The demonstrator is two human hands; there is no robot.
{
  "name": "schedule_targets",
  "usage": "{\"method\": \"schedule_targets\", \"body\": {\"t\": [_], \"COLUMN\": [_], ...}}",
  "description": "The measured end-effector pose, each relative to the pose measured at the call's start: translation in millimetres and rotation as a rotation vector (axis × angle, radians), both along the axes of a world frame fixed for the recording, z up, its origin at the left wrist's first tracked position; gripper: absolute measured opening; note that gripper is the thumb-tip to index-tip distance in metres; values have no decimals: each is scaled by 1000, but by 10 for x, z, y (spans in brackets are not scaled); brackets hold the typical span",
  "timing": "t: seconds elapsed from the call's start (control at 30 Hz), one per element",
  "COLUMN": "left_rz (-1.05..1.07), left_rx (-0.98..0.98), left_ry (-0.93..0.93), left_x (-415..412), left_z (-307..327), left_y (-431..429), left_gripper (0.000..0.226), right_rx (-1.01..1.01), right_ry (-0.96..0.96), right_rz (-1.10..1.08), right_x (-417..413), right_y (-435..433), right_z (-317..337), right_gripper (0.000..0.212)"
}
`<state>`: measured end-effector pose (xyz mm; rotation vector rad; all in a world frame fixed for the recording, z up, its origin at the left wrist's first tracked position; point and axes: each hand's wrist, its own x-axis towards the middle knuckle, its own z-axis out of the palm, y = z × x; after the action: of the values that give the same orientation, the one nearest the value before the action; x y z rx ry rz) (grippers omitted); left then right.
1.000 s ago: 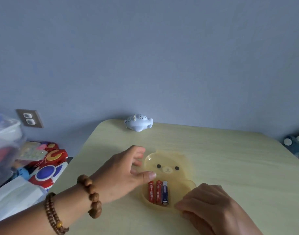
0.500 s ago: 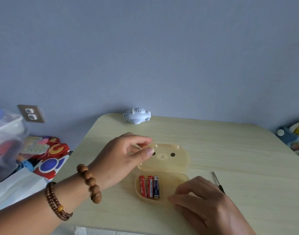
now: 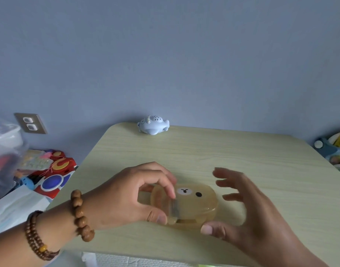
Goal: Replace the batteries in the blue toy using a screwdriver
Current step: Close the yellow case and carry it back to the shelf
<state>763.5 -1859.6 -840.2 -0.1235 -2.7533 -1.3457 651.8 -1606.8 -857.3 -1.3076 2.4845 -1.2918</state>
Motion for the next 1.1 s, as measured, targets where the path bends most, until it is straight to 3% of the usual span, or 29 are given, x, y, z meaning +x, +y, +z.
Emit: {"method": "schedule_targets", "body": {"t": [0.23, 0.6, 0.83, 1.0, 1.03, 1.1], "left_rz": [74, 77, 127, 104, 97, 64], "left_rx": [-87, -221, -202, -312, -329, -360], "left_ry": [-33, -124, -119, -74, -52, -9], "left_x": [-5, 6, 2, 42, 54, 89], "left_z": [-26, 38, 3, 13, 10, -25], "left_y": [19, 96, 138, 159, 168, 193], "left_gripper": [70, 79, 75, 81, 84, 91], "right_rx": [192, 279, 335, 396, 380, 280], "right_ry": [48, 40, 60, 203, 249, 389], "right_rz": [80, 48, 16, 42, 57, 105], "right_x": [-56, -10, 26, 94, 108, 120], "right_y": [-113, -157, -164, -110, -92, -61], "right_z": [34, 92, 124, 101, 108, 98], "right_gripper": [98, 88, 83, 106, 104, 78]}}
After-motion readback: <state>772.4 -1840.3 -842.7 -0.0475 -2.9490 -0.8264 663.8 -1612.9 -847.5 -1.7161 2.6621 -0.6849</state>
